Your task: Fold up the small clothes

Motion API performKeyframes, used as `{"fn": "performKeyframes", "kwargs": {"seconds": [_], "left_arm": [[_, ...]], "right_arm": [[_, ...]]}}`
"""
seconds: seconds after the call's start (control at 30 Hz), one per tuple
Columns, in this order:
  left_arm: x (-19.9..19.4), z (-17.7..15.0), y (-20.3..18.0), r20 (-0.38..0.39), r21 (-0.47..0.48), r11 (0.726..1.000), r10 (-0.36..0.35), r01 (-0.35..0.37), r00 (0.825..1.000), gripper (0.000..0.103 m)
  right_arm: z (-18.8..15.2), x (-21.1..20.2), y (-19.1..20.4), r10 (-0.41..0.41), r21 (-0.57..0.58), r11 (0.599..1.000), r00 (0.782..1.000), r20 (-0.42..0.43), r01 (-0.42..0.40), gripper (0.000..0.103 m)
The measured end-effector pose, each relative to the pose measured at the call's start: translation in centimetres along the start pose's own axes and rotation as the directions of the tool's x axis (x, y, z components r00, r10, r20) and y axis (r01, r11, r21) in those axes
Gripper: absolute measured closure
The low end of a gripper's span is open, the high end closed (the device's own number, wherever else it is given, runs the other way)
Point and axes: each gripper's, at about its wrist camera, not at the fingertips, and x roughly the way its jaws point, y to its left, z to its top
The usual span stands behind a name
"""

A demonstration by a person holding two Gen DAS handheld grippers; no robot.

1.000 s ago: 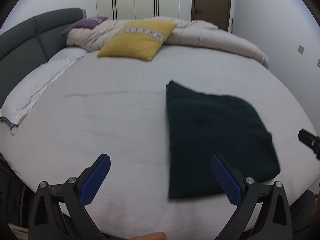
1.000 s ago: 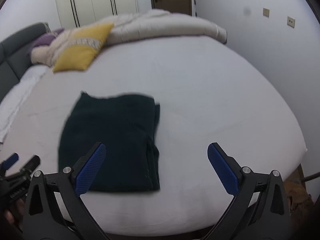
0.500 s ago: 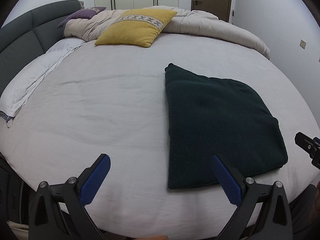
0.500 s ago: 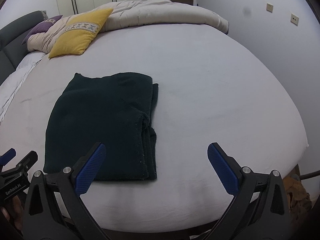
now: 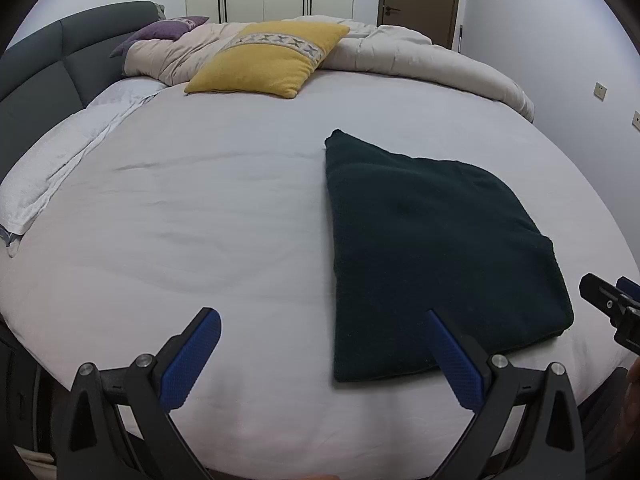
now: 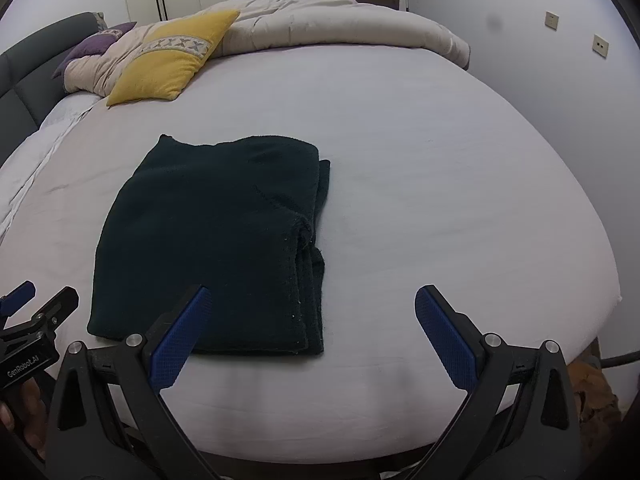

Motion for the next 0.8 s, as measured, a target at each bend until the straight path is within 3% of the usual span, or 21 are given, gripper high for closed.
{"fn": "performKeyframes", "kwargs": {"seconds": [0.8], "left_arm": [[0.35,-0.15,0.24,-0.002,0.000,1.000,-0.005,0.005,1.000,0.000]], "right_arm": [[-0.21,0.89,0.65,0.007,-0.002,1.000,1.000,-0.008,-0.007,0.000]]}}
